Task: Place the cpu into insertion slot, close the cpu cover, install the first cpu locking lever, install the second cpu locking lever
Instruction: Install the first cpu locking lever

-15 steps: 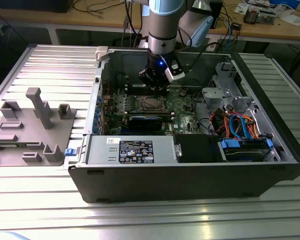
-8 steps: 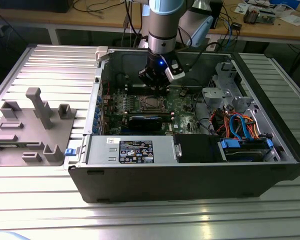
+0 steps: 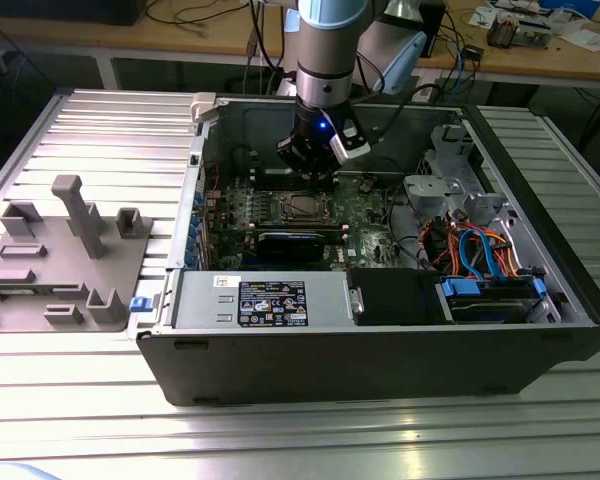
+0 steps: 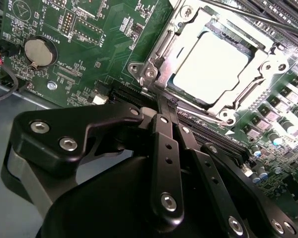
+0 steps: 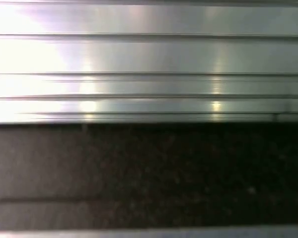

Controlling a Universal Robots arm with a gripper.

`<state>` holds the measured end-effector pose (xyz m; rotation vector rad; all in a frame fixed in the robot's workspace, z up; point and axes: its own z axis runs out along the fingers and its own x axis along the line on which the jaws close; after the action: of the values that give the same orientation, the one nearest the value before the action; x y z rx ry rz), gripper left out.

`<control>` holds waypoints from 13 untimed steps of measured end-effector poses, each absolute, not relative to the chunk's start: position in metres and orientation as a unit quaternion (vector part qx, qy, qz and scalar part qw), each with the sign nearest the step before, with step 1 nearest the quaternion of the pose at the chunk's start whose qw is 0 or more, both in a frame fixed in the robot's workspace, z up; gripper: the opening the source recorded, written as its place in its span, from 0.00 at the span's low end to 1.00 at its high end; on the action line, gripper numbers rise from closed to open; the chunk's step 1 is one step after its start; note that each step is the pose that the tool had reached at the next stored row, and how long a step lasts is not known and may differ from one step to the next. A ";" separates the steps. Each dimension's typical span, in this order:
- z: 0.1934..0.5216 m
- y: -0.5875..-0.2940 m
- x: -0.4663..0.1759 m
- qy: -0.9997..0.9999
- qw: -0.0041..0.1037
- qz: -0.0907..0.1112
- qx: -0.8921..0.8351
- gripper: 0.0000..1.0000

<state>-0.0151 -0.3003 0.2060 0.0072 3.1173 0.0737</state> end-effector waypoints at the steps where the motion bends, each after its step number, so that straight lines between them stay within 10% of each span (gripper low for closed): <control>1: 0.206 -0.300 -0.015 1.000 0.012 0.024 0.002 0.11; 13: 0.206 -0.301 -0.014 1.000 0.011 0.024 0.002 0.11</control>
<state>-0.0143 -0.3006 0.2063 0.0075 3.1178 0.0739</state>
